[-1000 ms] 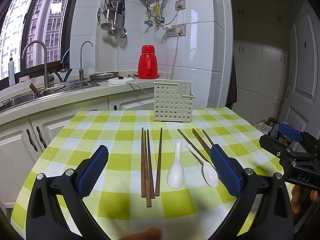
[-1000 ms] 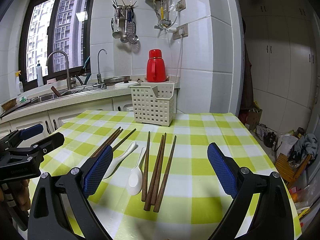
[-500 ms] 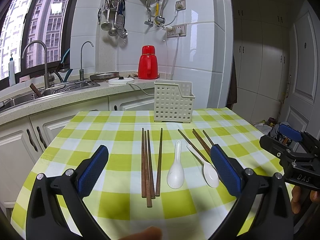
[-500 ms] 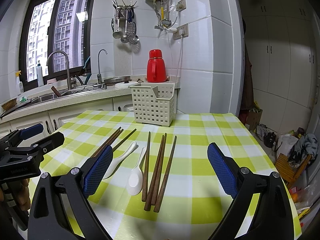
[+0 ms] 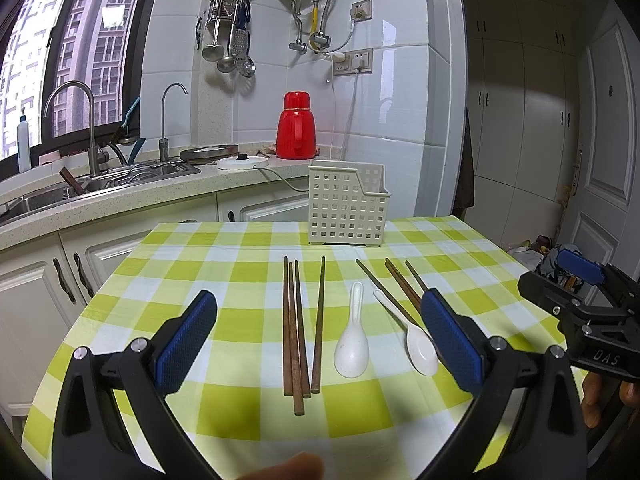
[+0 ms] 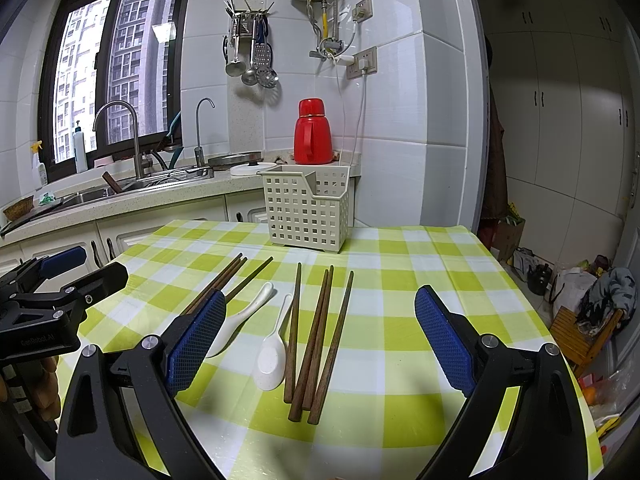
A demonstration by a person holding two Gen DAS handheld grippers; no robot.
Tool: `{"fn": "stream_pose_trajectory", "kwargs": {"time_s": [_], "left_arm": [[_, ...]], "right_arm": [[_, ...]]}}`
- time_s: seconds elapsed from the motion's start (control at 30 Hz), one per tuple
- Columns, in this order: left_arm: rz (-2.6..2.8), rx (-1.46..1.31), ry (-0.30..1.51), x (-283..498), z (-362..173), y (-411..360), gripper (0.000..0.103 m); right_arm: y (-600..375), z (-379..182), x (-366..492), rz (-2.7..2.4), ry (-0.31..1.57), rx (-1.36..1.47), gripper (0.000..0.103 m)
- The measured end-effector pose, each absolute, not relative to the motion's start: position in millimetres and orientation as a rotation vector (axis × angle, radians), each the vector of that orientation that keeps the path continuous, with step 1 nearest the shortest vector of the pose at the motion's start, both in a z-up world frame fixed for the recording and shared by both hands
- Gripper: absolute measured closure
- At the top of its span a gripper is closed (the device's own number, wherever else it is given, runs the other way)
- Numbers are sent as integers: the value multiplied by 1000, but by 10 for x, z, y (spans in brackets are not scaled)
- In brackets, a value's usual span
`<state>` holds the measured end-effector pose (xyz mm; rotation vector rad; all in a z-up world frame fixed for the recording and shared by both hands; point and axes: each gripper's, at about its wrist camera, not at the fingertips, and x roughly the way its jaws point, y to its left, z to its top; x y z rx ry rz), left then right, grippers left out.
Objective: Organize utensils
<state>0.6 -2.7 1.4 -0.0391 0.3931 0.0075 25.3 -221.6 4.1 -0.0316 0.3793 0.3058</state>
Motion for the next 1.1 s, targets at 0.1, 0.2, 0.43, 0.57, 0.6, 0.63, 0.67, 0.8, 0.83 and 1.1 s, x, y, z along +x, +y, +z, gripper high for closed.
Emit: {"fn": "stream_pose_trajectory", "kwargs": {"time_s": [0.1,0.2,0.43,0.57,0.6,0.63,0.67,0.8,0.83,1.1], "left_arm": [[7,-40,395,14,12,-40,4],[11,-45,393,1,13,2,4],[26,-51,440,80,-44,136,4],[14,-62,503,196,-136,250,4],[12,-71,519,224,-153,285,4],[12,-93,548,270,-175,337,4],[4,-114,569,313,-195,384,4],[13,-111,615,456,-261,486,5],[7,-115,624,497,-277,506,5],[-55,-118,730,924,-437,525,31]], "right_arm": [[-2219,41,253,305,380,-30,14],[-2229,29,266,304,387,-25,14],[-2285,-61,469,306,510,-24,14],[-2380,-182,711,288,627,-4,14],[-2407,-224,797,286,660,6,14],[-2418,-251,849,287,680,13,14],[-2419,-280,888,289,695,17,14],[-2406,-378,1143,288,767,27,21],[-2388,-404,1211,288,784,25,23],[-2209,-609,1638,296,892,16,37]]}}
